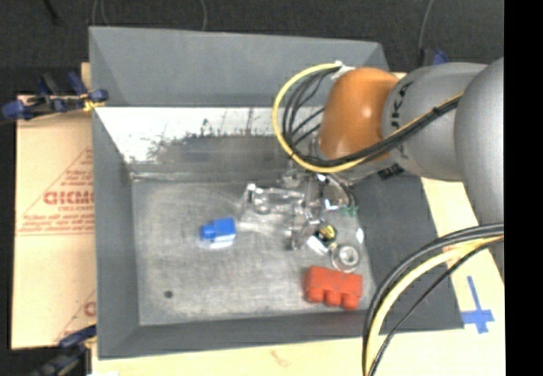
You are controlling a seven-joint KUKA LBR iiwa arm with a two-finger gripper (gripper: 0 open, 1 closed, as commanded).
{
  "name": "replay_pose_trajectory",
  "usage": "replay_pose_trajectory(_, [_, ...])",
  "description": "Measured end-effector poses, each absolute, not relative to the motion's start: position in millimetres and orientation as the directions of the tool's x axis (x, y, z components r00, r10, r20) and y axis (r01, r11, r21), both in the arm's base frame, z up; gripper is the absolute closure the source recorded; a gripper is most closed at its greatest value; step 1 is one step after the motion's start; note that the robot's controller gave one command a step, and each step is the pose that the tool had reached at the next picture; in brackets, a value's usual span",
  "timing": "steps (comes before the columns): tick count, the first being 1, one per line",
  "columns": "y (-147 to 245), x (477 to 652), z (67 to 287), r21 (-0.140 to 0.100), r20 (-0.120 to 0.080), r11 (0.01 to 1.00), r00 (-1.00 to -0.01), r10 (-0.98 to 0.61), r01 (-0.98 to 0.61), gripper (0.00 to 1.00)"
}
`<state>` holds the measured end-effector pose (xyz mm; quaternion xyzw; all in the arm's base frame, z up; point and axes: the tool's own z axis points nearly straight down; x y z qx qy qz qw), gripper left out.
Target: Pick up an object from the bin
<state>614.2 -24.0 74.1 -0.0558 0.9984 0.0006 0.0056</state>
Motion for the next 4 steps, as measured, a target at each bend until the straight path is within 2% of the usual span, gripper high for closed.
replay_pose_trajectory(1, [-25.5,617.2,79.5,-0.002,-0.019,0.994,-0.994,-0.112,-0.112,1.0])
replay_pose_trajectory(2, [-27.3,618.6,104.2,-0.002,-0.005,0.991,-0.991,-0.135,-0.135,1.0])
replay_pose_trajectory(3, [-19.0,620.8,115.7,0.001,-0.004,0.995,-0.995,-0.101,-0.101,1.0])
replay_pose_trajectory(4, [-25.8,619.9,158.2,-0.002,-0.006,0.994,-0.994,-0.113,-0.113,1.0])
